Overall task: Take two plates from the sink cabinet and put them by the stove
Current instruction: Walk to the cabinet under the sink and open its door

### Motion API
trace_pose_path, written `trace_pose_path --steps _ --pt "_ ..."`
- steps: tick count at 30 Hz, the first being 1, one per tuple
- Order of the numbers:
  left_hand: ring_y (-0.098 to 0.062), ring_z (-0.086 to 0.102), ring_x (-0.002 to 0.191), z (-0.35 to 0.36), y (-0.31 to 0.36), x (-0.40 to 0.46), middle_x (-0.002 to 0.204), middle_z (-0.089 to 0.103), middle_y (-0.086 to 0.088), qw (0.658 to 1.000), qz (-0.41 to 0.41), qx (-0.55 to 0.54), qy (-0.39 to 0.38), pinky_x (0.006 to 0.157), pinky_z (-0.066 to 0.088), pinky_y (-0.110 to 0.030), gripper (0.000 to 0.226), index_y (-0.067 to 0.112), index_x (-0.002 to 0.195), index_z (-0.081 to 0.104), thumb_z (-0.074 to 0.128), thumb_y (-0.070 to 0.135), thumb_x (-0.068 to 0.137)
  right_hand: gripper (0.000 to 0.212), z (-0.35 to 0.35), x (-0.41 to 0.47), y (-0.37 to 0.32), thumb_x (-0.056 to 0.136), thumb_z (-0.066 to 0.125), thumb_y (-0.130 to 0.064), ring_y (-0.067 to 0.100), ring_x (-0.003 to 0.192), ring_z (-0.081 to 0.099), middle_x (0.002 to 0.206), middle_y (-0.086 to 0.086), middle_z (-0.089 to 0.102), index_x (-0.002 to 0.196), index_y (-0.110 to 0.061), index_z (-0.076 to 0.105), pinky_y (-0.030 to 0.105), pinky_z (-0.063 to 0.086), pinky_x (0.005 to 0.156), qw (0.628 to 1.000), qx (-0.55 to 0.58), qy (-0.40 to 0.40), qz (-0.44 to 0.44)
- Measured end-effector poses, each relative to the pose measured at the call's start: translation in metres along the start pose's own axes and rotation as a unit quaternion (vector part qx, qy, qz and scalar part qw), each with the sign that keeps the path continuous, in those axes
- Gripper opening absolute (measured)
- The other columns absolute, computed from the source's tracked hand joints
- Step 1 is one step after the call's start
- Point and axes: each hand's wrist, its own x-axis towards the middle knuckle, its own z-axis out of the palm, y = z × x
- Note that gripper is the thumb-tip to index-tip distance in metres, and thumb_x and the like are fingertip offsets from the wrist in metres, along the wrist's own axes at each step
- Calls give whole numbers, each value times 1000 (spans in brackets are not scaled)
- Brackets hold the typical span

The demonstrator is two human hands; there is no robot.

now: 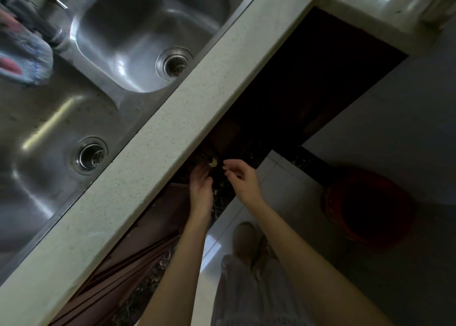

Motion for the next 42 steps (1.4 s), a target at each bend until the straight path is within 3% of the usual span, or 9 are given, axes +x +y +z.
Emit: trace_pose_path --steps 6,11,15,18,23,29,35,38,42 --pt "-19 46 125 6 -12 10 132 49 -11 1000 12 -12 -13 104 37 -27 51 3 137 38 34 -12 89 35 20 20 4 85 49 3 10 106 52 120 10 59 118 -6 57 17 41 93 997 -61 3 -49" --pt "-24 50 125 4 -20 11 136 49 -15 1000 13 12 -24 108 40 -38 48 6 137 39 36 -8 91 34 30 27 4 87 49 -1 10 105 53 123 11 59 119 -5 57 1 36 82 993 -103 -9 -65" --pt "-17 54 114 3 -22 7 127 53 -8 997 34 53 -53 93 47 -19 44 9 136 38 41 1 94 33 31 21 7 85 50 -1 18 105 57 120 13 60 118 -4 57 11 39 83 992 -109 7 -69" --pt "-9 55 107 6 -21 -1 121 50 -1 996 34 40 -70 83 47 -6 45 11 135 37 38 -4 93 33 28 17 8 87 51 -3 10 101 51 121 13 59 119 -4 56 6 34 80 989 -127 8 -70" --pt "-2 54 103 12 -19 -15 122 50 -6 994 35 62 -85 79 46 -4 43 5 133 37 38 -8 92 25 17 13 9 87 55 -9 7 89 50 110 11 62 112 -6 59 -7 31 68 981 -167 13 -95" --pt "-24 40 134 21 -19 -38 145 38 -14 992 -30 -3 -124 111 35 -41 57 8 144 25 34 -13 92 14 -6 4 10 87 57 -11 9 79 53 95 8 66 99 -8 64 3 35 64 972 -207 14 -109" --pt "-31 43 130 20 -30 -61 141 41 -23 997 -53 -59 25 100 38 -30 53 -1 134 36 30 -21 86 17 -22 -3 6 87 58 -9 23 89 62 99 13 68 101 -3 64 23 43 73 966 -228 1 -123" --pt "-19 36 134 17 -24 -62 149 33 -15 999 -11 -22 24 104 34 -27 65 7 143 24 30 -21 84 17 -28 -7 7 87 57 -9 24 91 62 101 13 68 102 -3 63 29 47 77 962 -240 -2 -130" --pt "-13 29 139 17 -12 -64 152 27 -4 997 62 48 -11 111 25 -21 74 16 147 17 34 -19 84 17 -36 -12 13 87 57 -8 24 88 62 100 13 68 102 -3 64 23 41 72 960 -246 12 -132"
